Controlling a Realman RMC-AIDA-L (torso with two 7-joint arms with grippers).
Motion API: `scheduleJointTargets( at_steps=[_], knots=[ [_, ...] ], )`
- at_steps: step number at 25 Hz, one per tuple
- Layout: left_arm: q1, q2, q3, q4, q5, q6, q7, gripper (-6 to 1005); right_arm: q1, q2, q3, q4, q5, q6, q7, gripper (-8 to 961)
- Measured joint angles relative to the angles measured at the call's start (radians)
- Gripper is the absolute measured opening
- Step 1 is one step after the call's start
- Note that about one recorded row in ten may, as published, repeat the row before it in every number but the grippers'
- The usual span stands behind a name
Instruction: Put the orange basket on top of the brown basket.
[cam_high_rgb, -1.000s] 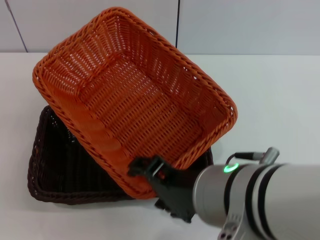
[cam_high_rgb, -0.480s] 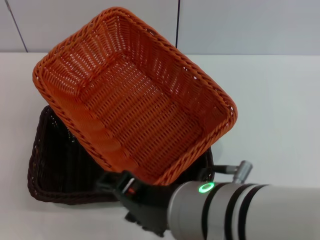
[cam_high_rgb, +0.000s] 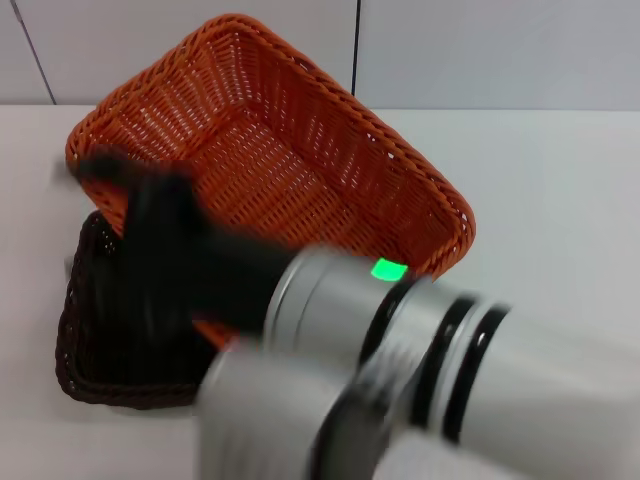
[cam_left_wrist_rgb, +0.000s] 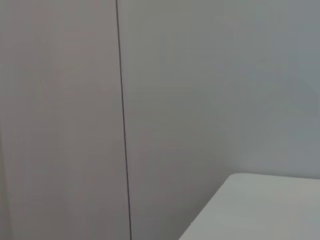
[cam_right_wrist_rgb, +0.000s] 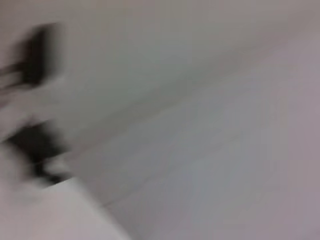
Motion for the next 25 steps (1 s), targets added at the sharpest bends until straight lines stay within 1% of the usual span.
scheduleJointTargets(
  at_steps=[2, 3, 4, 6, 7, 8, 9, 11, 12, 13, 14, 17, 18, 19, 23, 25],
  knots=[
    [0.004, 0.0, -0.002, -0.004, 0.0, 0.005, -0.003, 637, -0.042, 0.001, 0.077, 0.047, 0.025, 0.14, 0.165, 754],
    [0.007, 0.0, -0.002, -0.007, 0.0, 0.008, -0.006, 637, -0.095, -0.003, 0.173, 0.095, 0.092, 0.28, 0.321, 754],
    [0.011, 0.0, -0.004, -0.01, -0.002, 0.016, -0.007, 637, -0.095, -0.003, 0.173, 0.095, 0.092, 0.28, 0.321, 754],
    [0.013, -0.001, -0.005, -0.01, -0.004, 0.031, -0.008, 637, -0.157, -0.008, 0.259, 0.153, 0.194, 0.432, 0.41, 754],
    [0.016, -0.002, -0.005, -0.01, -0.005, 0.046, -0.009, 637, -0.194, -0.008, 0.288, 0.192, 0.259, 0.544, 0.43, 754],
    [0.021, -0.003, -0.005, -0.011, -0.005, 0.063, -0.01, 637, -0.255, -0.009, 0.318, 0.287, 0.357, 0.768, 0.441, 754],
    [0.021, -0.003, -0.005, -0.011, -0.005, 0.063, -0.01, 637, -0.255, -0.009, 0.318, 0.287, 0.357, 0.768, 0.441, 754],
    [0.025, -0.003, -0.004, -0.015, -0.004, 0.085, -0.025, 637, -0.292, -0.009, 0.327, 0.384, 0.422, 0.955, 0.441, 754],
    [0.026, -0.002, -0.005, -0.015, -0.003, 0.092, -0.037, 637, -0.304, -0.01, 0.332, 0.421, 0.449, 1.014, 0.441, 754],
    [0.025, 0.0, -0.007, -0.013, -0.002, 0.101, -0.057, 637, -0.327, -0.012, 0.346, 0.489, 0.496, 1.097, 0.446, 754],
    [0.025, 0.0, -0.007, -0.013, -0.002, 0.101, -0.057, 637, -0.327, -0.012, 0.346, 0.489, 0.496, 1.097, 0.446, 754],
    [0.021, 0.001, -0.008, -0.007, -0.004, 0.126, -0.077, 637, -0.344, -0.013, 0.365, 0.582, 0.528, 1.138, 0.502, 754],
    [0.019, 0.001, -0.008, -0.007, -0.004, 0.137, -0.077, 637, -0.349, -0.014, 0.368, 0.638, 0.533, 1.174, 0.569, 754],
    [0.019, 0.001, -0.008, -0.007, -0.004, 0.137, -0.077, 637, -0.349, -0.014, 0.368, 0.638, 0.533, 1.174, 0.569, 754],
    [0.012, 0.005, -0.009, -0.005, -0.004, 0.147, -0.07, 637, -0.358, -0.012, 0.369, 0.705, 0.534, 1.238, 0.634, 754],
    [0.008, 0.007, -0.014, -0.005, -0.005, 0.151, -0.069, 637, -0.359, -0.011, 0.367, 0.712, 0.534, 1.247, 0.634, 754]
  ],
)
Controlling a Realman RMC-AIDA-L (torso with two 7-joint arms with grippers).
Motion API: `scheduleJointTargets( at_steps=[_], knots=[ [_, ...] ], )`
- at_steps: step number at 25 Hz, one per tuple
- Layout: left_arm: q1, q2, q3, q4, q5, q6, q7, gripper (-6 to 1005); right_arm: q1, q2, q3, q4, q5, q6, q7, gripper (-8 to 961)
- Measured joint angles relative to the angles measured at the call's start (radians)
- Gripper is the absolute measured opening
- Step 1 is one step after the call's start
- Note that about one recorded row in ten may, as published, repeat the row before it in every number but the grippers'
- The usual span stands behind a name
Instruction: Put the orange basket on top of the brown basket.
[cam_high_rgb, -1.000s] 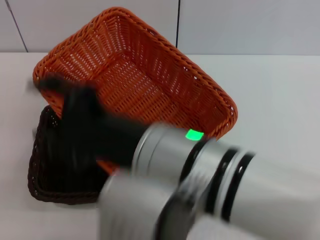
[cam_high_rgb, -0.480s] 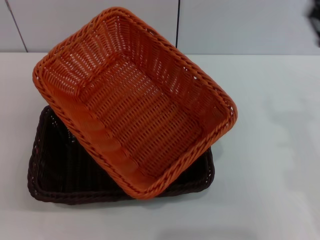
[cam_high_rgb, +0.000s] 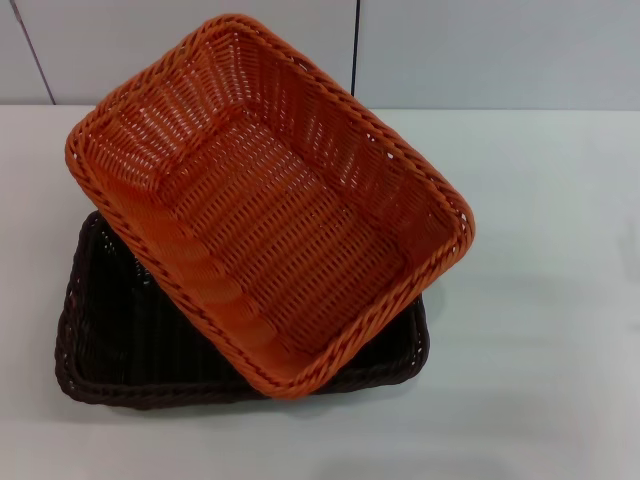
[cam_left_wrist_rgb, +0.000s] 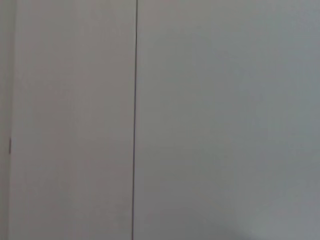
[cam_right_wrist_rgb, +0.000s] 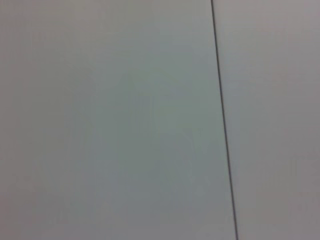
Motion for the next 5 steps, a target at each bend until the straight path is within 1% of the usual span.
scheduleJointTargets(
  at_steps=[5],
  knots=[
    [-0.001, 0.002, -0.023, 0.003, 0.004, 0.017, 0.0, 637, -0.003, 0.001, -0.013, 0.028, 0.037, 0.031, 0.001, 754]
  ],
)
